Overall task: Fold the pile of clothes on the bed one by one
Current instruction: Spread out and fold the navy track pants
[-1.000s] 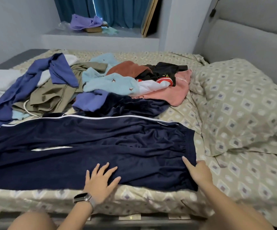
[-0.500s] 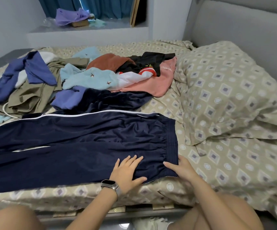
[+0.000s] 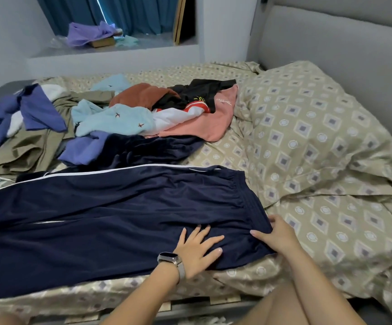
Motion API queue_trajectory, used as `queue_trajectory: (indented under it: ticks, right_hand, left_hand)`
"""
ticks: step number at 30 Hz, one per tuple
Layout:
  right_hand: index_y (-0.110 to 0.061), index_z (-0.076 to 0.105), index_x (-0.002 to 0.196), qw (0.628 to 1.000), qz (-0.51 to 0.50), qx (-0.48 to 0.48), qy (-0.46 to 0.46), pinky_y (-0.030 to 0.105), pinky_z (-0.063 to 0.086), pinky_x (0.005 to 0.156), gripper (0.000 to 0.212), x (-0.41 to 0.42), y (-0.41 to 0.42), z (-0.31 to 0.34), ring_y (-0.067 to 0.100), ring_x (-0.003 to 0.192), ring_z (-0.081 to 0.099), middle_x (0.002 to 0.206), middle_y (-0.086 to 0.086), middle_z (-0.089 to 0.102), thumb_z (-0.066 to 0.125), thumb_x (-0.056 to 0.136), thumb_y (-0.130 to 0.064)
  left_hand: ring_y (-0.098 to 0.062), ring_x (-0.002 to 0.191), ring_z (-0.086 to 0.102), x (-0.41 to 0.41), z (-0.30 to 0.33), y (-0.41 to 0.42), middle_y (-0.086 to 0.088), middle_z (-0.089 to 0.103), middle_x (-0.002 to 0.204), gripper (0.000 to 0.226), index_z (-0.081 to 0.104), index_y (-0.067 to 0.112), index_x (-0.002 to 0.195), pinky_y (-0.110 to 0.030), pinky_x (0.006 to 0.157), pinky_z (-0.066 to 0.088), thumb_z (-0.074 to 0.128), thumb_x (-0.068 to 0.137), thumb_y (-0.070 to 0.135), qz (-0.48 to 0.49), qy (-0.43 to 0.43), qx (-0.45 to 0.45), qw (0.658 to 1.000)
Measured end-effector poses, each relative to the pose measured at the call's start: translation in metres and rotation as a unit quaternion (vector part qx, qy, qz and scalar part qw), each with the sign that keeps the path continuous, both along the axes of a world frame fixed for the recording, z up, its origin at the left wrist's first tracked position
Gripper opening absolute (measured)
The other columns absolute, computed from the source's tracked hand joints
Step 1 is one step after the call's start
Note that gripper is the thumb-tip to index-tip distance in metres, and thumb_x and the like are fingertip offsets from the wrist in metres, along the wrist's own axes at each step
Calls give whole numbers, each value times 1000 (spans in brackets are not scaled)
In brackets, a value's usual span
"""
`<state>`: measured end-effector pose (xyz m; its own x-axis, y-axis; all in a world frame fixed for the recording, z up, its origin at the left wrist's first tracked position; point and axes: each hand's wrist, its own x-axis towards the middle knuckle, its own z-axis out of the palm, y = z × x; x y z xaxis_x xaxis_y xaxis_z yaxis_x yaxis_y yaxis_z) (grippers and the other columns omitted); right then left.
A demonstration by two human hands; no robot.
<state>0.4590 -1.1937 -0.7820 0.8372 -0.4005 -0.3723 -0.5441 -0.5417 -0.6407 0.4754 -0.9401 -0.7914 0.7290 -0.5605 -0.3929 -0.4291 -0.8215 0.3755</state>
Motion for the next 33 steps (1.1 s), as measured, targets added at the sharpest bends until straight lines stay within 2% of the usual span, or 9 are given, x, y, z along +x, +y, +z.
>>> queue_trajectory:
  ticks: [2, 5, 8, 12, 15, 18, 23, 29, 33]
  right_hand:
    - [-14, 45, 137, 989, -3, -135, -68, 38, 41, 98, 81, 13, 17, 10, 30, 123, 47, 131, 9, 51, 78, 73, -52]
    - [-18, 49, 137, 958, 88, -207, -179, 39, 37, 102, 61, 49, 45, 27, 31, 122, 43, 129, 6, 51, 65, 86, -48]
    - [-18, 54, 134, 930, 202, -235, -197, 37, 37, 103, 42, 98, 62, 36, 28, 122, 46, 130, 3, 54, 59, 94, -31]
    - [-17, 45, 140, 932, 245, -239, -116, 40, 40, 105, 55, 156, 54, 42, 27, 129, 44, 142, 6, 46, 64, 89, -12]
    - [-16, 36, 146, 938, 238, -247, -58, 36, 38, 106, 74, 190, 43, 44, 28, 134, 42, 147, 9, 43, 74, 83, -13]
    - [-20, 31, 149, 931, 258, -255, 41, 39, 41, 103, 90, 208, 35, 40, 31, 130, 47, 143, 11, 49, 82, 75, -27]
    - [-18, 55, 121, 910, 290, -293, 50, 31, 46, 86, 53, 212, 45, 19, 26, 113, 57, 123, 5, 62, 79, 78, -36]
    - [-11, 53, 89, 923, 239, -267, -138, 37, 45, 69, 16, 173, 55, 26, 32, 90, 59, 93, 11, 62, 65, 88, -21]
    - [-7, 54, 77, 926, 220, -223, -211, 35, 31, 61, 9, 116, 50, 40, 29, 74, 50, 75, 9, 55, 62, 79, -4]
  left_hand:
    - [-14, 149, 3, 12, 4, 17, 10, 13, 160, 47, 18, 48, 148, -48, 119, -8, 20, 102, 52, 10, -38, -14, 999]
    - [-16, 138, 35, 32, 8, 53, 6, 42, 148, 46, 40, 30, 144, -37, 117, 23, 28, 101, 40, 4, -134, -52, 990]
    - [-19, 93, 64, 57, 8, 87, 6, 66, 104, 37, 66, 21, 109, -36, 79, 55, 36, 90, 33, 44, -292, -113, 949]
    - [-29, 83, 65, 116, 19, 131, -3, 68, 99, 26, 68, 14, 101, -40, 65, 57, 48, 83, 13, 152, -380, -102, 907]
    - [-39, 127, 48, 174, 23, 172, -20, 50, 138, 64, 50, 1, 134, -48, 96, 49, 56, 73, -16, 226, -333, -29, 915]
    - [-28, 148, 11, 208, 20, 210, -6, 14, 161, 81, 18, 12, 152, -42, 109, 34, 63, 86, 4, 223, -257, 108, 934]
    - [-26, 129, 41, 219, 12, 241, -6, 52, 130, 79, 39, 29, 139, -44, 101, 32, 78, 72, 47, 278, -179, 145, 933]
    - [-30, 85, 60, 168, 19, 234, -5, 66, 82, 17, 69, 13, 85, -37, 73, 43, 79, 77, 23, 298, -278, -131, 904]
    - [-21, 75, 59, 96, 29, 234, 12, 59, 74, 27, 58, 20, 72, -31, 70, 41, 77, 75, 0, 321, -278, -245, 871]
